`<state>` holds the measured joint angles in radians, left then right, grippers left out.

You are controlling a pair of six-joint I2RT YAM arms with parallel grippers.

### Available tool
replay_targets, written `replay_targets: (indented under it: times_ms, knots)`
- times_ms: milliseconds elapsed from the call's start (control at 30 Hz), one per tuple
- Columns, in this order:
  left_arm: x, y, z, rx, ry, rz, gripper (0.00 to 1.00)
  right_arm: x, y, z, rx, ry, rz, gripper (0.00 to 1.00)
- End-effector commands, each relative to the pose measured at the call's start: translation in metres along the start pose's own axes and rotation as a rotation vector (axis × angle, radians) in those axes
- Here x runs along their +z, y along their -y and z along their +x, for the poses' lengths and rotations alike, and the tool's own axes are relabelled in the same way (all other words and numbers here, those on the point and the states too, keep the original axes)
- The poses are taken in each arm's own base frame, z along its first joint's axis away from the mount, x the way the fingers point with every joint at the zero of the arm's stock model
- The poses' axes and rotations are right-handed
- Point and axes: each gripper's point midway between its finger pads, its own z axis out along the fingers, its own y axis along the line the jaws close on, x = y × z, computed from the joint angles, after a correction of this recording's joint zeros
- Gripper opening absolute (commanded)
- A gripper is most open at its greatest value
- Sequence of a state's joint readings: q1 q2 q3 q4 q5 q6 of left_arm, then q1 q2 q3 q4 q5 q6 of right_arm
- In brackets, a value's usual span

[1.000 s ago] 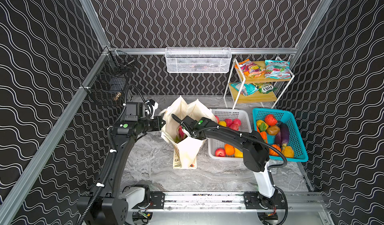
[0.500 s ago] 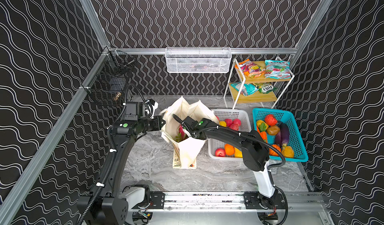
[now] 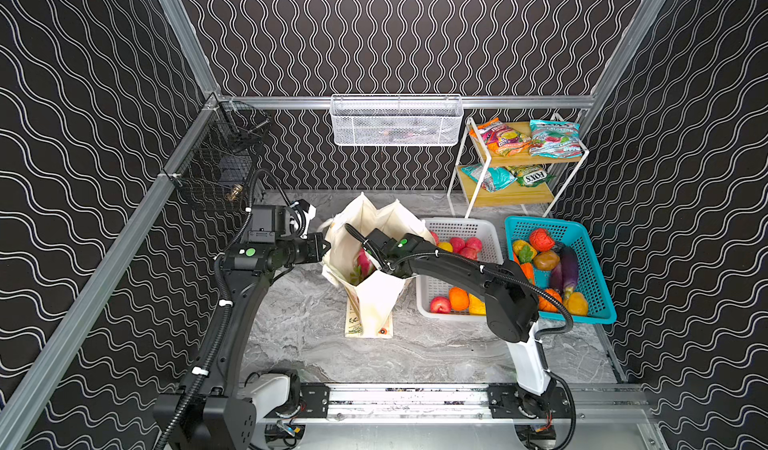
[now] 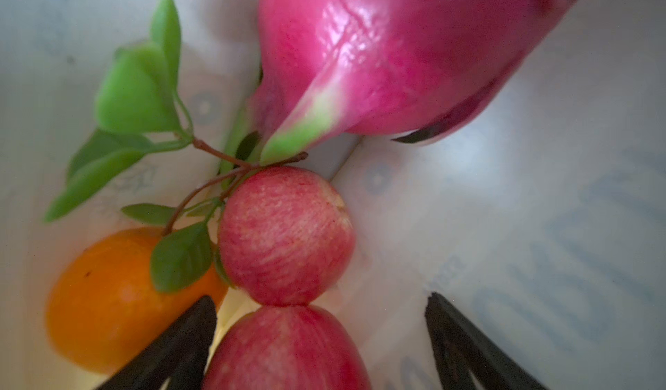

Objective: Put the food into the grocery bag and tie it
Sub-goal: 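Open the right gripper to release the apple inside the tote, then lift the right gripper out of the tote and move toward the teal basket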

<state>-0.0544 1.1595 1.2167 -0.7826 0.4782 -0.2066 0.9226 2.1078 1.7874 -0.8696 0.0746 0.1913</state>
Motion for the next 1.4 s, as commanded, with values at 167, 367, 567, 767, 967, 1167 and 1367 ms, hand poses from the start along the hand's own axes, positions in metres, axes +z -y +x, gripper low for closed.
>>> replay_targets:
  times_ms: [167,367,567,767,967,1167,1367]
  knots:
    - [0.001,0.000,0.000,0.014,0.006,0.007,0.00,-0.016,0.000,-0.011,0.005,0.035,0.006,0.99]
    - [0.002,0.000,0.000,0.017,0.010,0.006,0.00,-0.035,0.000,-0.022,0.000,0.070,0.011,0.99]
    - [0.004,-0.001,0.000,0.017,0.010,0.009,0.00,-0.062,0.001,-0.037,0.007,0.137,0.013,0.99]
    - [0.007,-0.003,0.001,0.019,0.007,0.004,0.00,-0.088,0.001,-0.047,0.011,0.202,0.007,0.99]
    - [0.007,-0.004,0.002,0.010,0.007,0.000,0.00,-0.114,0.007,-0.059,0.012,0.260,0.035,0.99]
    - [0.005,-0.004,-0.001,0.011,0.003,-0.006,0.00,-0.161,0.015,-0.074,0.037,0.392,0.057,0.97]
    - [0.003,-0.005,-0.001,0.012,0.000,-0.019,0.00,-0.230,0.044,-0.083,0.092,0.579,0.159,0.99]
